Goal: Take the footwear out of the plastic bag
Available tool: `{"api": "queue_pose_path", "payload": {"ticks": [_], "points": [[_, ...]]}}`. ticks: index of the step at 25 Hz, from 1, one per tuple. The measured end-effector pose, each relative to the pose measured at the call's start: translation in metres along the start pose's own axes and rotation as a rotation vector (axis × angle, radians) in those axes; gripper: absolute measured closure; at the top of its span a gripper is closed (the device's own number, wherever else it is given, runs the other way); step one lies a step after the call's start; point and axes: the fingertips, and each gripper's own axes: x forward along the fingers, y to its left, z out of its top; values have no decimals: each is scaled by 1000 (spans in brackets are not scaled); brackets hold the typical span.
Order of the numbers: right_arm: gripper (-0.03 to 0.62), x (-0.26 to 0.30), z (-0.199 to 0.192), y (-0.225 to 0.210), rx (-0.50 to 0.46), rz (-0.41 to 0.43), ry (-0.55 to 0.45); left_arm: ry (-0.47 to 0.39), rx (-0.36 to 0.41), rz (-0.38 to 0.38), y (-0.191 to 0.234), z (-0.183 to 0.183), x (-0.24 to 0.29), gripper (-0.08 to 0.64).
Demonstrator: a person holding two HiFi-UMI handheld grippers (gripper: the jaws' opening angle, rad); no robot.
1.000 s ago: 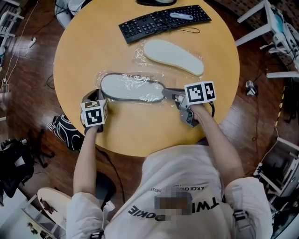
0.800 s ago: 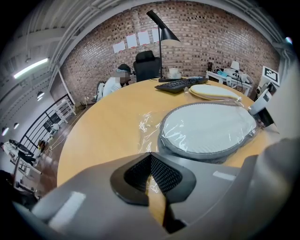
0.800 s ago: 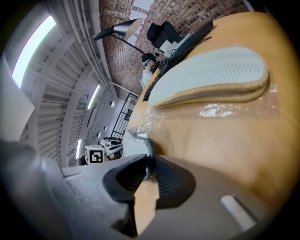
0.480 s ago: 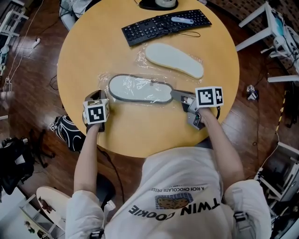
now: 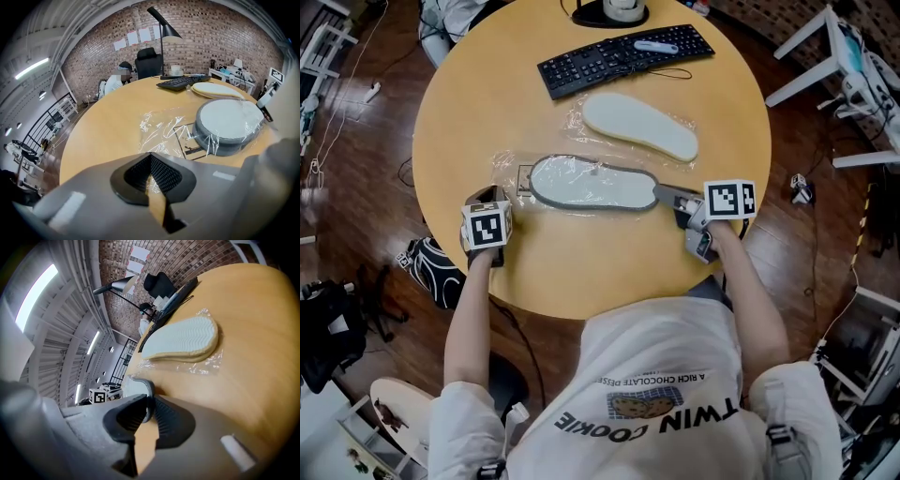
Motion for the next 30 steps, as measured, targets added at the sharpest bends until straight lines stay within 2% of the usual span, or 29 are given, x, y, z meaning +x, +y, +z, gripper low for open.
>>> {"api": "queue_pose_path", "payload": {"ticks": [9,16,21,24,28,30], "points": [[545,-35,3,-19,14,-13,-26,20,-10,0,-3,-1,0,557],[546,-59,6,-32,59,7,-41,30,-12,11,-3,0,0,557],[546,-76,9,-43,40,6,-38,42,-7,35,-5,1,0,557],[546,-91,5,-54,83,-30,-38,48,-2,45,-5,2,0,557],[546,-102,10,-60,44,-9,-48,56,0,52,-3,2,1,557],[546,-111,6,-68,82,-44,-46,57,5,59,-1,1,1,557]]}}
